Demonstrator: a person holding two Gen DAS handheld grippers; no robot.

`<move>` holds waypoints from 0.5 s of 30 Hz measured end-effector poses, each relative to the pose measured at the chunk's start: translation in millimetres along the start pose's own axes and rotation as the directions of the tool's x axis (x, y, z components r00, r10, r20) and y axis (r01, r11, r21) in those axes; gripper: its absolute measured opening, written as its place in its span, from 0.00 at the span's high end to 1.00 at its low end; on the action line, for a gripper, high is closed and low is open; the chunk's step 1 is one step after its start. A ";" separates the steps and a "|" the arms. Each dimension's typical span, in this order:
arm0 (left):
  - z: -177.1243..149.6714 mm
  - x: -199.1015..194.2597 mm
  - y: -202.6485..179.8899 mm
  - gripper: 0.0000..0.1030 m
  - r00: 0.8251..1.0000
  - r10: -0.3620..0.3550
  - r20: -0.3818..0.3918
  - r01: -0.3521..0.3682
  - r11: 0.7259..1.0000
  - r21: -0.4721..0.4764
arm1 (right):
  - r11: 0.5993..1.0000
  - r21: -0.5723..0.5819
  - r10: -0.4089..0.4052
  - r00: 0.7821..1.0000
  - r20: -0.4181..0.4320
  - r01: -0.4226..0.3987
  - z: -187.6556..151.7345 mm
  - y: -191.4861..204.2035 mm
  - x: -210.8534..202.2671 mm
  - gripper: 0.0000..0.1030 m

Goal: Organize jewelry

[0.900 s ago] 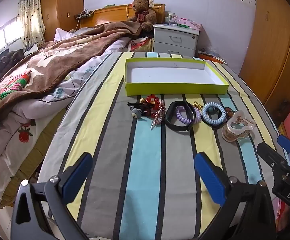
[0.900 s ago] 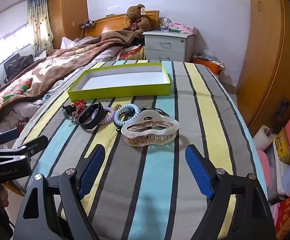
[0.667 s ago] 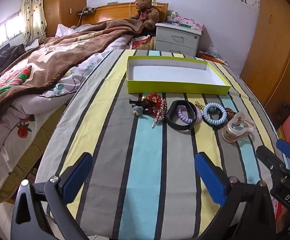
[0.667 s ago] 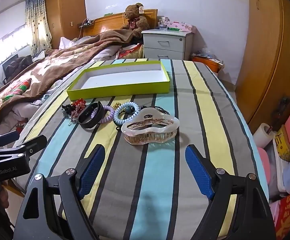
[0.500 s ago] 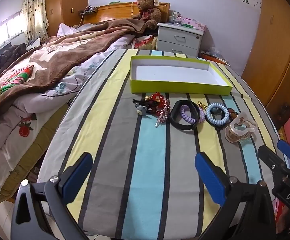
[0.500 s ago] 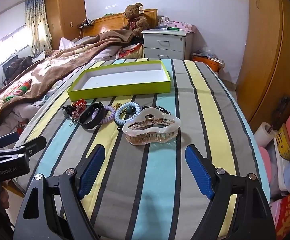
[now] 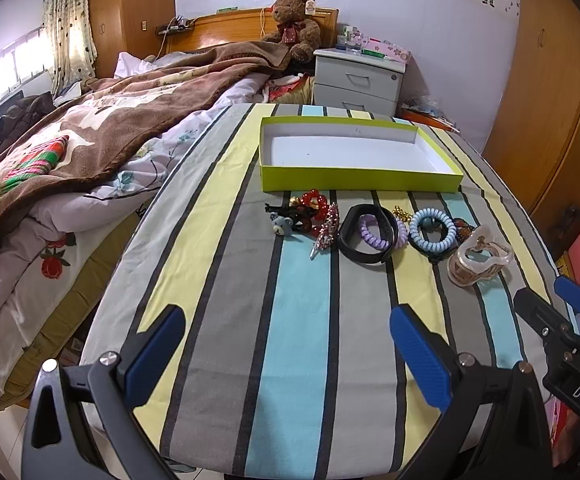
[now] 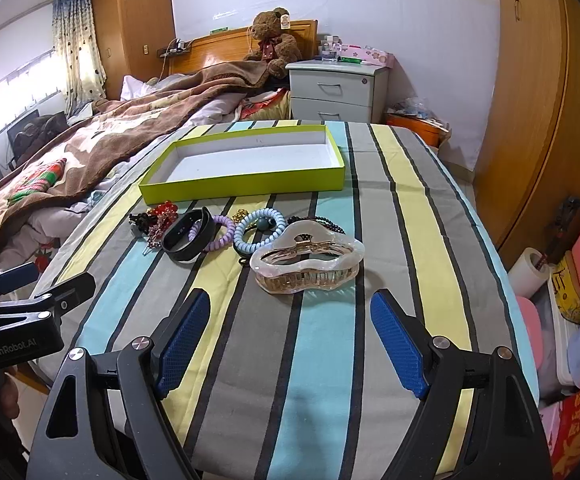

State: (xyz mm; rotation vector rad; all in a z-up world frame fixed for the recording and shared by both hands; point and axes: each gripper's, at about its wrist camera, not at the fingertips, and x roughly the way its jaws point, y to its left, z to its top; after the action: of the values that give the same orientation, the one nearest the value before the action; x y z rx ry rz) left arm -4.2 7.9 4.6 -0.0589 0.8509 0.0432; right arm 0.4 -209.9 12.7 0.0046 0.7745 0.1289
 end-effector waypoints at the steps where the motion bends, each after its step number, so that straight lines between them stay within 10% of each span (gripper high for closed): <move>1: -0.4 -0.5 0.8 0.00 1.000 -0.001 0.000 0.001 1.000 0.001 | 1.000 -0.001 0.000 1.000 -0.001 0.000 0.4 0.4 0.7 0.20; 15: 2.2 -0.9 -3.9 0.00 1.000 0.024 0.011 -0.024 1.000 0.012 | 1.000 0.002 -0.002 1.000 0.000 0.002 0.6 0.0 1.3 0.20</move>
State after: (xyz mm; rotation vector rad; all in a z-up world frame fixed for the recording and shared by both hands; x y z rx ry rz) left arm -2.9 4.2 6.8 -0.0369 0.8412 0.0606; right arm 1.8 -209.7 12.2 0.0057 0.7751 0.1261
